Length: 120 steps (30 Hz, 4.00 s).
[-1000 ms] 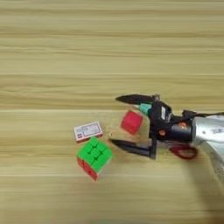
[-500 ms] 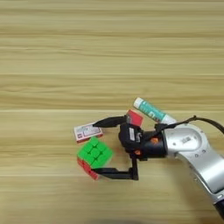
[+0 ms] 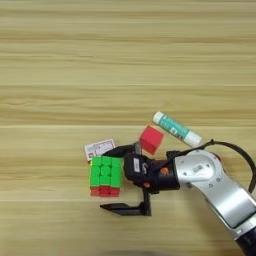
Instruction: Move the objects on the table
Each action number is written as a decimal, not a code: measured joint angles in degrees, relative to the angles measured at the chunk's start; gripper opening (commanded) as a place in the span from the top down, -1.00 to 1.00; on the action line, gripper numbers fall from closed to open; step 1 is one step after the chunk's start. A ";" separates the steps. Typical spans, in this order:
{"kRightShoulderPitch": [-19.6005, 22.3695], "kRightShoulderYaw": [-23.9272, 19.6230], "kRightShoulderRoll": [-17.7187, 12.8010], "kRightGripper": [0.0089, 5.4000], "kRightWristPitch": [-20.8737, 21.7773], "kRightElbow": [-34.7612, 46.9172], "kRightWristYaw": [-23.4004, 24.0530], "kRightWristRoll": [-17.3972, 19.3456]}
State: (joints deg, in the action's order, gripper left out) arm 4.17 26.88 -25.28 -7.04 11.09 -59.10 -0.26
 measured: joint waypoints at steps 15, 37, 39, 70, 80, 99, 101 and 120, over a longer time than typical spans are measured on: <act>0.22 -0.61 0.77 -0.80 0.10 -2.49 0.64 0.02; 1.60 -2.71 1.58 -0.24 0.05 -3.48 1.05 0.71; 1.73 -3.75 1.57 -0.24 -0.21 -2.15 1.04 1.71; 16.78 -17.85 11.80 -0.24 -5.45 -21.50 21.68 2.41; 21.58 -17.70 17.16 -0.24 -3.95 -32.32 30.57 -0.66; 22.00 -17.02 18.33 -0.46 -3.79 -37.28 32.39 -2.66; 22.01 -17.02 18.33 -0.53 -3.71 -37.33 32.38 -2.69; 18.75 -16.13 17.56 -0.99 7.87 -18.55 30.69 -2.36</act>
State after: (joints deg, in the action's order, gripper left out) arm 22.92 10.75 -7.72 0.83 -7.47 -28.41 -2.62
